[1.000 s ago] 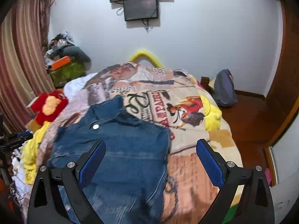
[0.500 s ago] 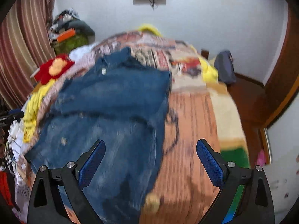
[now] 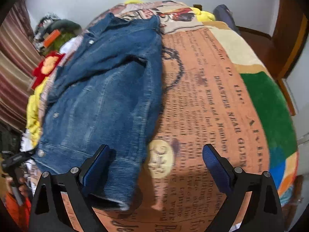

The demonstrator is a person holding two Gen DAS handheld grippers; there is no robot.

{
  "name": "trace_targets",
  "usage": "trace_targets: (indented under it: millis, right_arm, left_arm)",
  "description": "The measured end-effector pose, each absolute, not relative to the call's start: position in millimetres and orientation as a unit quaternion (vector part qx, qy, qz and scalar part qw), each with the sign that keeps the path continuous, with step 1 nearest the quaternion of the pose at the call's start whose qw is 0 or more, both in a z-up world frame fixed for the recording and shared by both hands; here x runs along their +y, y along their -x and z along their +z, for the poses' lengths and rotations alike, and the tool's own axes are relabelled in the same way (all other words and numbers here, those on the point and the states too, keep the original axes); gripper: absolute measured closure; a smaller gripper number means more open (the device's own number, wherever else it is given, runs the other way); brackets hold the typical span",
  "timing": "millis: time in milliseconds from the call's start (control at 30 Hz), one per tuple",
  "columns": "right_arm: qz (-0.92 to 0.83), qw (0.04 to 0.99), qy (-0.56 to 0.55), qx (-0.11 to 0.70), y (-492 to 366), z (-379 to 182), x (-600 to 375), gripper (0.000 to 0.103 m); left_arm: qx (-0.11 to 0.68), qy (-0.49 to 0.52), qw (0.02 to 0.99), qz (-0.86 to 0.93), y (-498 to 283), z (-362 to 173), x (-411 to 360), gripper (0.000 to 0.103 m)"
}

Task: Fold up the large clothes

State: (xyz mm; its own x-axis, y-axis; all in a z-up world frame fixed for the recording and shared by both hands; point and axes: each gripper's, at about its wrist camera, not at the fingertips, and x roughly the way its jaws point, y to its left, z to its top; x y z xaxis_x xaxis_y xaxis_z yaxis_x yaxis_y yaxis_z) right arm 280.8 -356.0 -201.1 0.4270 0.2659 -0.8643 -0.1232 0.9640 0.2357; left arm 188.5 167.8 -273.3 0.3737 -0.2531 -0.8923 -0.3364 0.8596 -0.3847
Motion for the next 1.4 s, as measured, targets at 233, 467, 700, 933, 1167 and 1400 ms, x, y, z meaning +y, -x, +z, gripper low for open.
trace_targets:
  millis: [233, 467, 700, 933, 1167, 1400]
  right_arm:
    - [0.166, 0.844, -0.052, 0.508, -276, -200, -322, 0.049]
    - [0.172, 0.853, -0.04, 0.491, -277, -193, -309, 0.076]
    - [0.203, 0.866, -0.013, 0.457, -292, -163, -298, 0.082]
    - [0.224, 0.883, 0.019, 0.411, -331, -122, -279, 0.083]
    - [0.208, 0.908, 0.007, 0.364, -392, -78, -280, 0.084]
    - [0.165, 0.934, -0.003, 0.317, -462, -41, -286, 0.093]
  left_arm:
    - [0.552, 0.315, 0.772, 0.004, -193, -282, 166, 0.036]
    - [0.542, 0.248, 0.803, 0.011, -197, -263, 155, 0.083]
    - [0.485, 0.2, 0.851, 0.013, -205, -212, 145, 0.092]
    - [0.428, 0.19, 0.883, -0.022, -245, -155, 152, 0.092]
    - [0.369, 0.204, 0.906, -0.035, -295, -99, 174, 0.092]
    - [0.362, 0.238, 0.901, -0.028, -359, -91, 198, 0.093]
